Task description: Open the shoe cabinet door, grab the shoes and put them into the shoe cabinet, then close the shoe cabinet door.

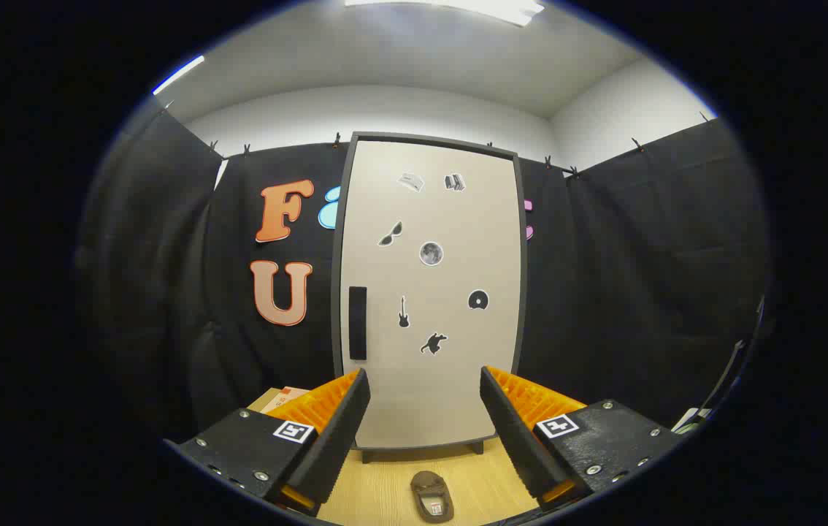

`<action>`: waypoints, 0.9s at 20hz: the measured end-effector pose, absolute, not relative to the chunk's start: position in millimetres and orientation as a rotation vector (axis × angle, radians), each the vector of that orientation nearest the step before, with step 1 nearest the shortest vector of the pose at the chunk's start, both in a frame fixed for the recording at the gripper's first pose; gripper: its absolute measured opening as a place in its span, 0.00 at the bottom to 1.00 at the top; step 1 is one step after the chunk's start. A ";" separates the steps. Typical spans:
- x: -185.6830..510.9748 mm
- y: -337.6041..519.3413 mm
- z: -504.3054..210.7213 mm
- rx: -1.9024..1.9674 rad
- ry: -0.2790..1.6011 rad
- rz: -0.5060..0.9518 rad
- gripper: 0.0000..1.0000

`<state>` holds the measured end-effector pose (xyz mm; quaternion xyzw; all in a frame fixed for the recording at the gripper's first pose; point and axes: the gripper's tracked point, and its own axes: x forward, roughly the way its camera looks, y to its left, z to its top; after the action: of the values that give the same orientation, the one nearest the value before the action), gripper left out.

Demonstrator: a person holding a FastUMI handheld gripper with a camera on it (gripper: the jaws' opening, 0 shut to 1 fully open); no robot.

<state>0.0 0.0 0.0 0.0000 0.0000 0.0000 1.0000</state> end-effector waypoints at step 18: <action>11.3 -0.2 -7.4 -0.030 0.022 0.002 0.95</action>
<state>11.3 -0.2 -7.4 -0.0151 0.0109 0.0012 0.9998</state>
